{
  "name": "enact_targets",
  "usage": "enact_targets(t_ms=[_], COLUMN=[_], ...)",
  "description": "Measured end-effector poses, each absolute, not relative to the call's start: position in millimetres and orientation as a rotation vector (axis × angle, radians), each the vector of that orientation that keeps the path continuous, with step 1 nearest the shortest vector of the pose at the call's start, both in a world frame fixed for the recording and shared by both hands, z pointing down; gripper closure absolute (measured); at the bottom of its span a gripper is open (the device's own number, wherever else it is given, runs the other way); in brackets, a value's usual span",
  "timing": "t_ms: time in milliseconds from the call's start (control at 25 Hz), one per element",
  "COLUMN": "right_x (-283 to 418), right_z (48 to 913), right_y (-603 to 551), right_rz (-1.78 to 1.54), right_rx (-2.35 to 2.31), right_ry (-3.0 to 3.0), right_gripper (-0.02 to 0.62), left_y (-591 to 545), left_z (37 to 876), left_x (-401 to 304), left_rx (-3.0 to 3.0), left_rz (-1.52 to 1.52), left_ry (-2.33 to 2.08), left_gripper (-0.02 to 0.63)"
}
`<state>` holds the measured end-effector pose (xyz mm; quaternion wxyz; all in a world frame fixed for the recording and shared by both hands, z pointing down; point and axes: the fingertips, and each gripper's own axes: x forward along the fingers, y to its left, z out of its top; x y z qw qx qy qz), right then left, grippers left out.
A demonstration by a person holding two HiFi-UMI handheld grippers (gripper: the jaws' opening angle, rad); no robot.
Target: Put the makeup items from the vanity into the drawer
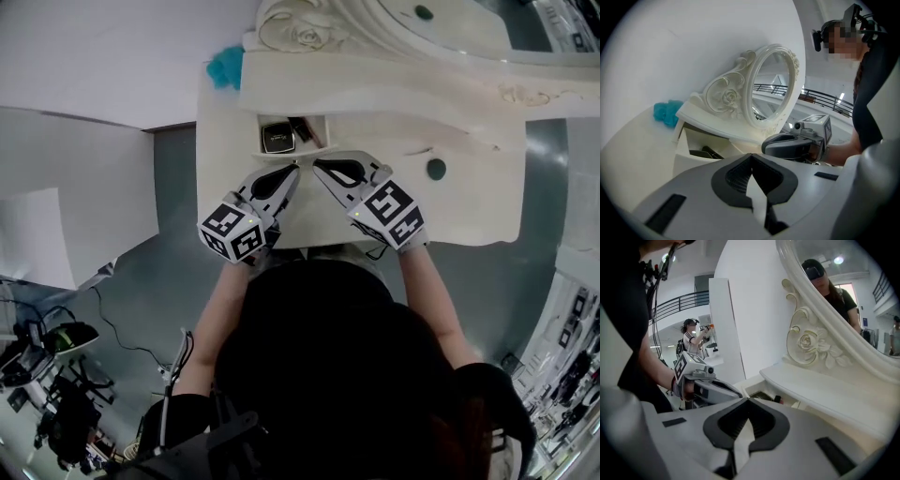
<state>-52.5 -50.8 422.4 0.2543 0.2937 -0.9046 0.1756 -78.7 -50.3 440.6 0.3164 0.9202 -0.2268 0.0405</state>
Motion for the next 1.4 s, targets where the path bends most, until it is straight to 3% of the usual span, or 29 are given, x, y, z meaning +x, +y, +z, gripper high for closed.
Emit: enact_targets(t_ms=[1400], right_x=[83.4], right_z=[465.5], right_y=[35.7], right_rz=[0.687], right_rx=[1.208], right_ry=[-2.186], right_gripper=[0.571], left_y=[5.1], left_z=[453.9], left_x=[68.8], left_rx=[2.45], left_rz=[0.279], left_ry=[-0.067], left_gripper=[0.592])
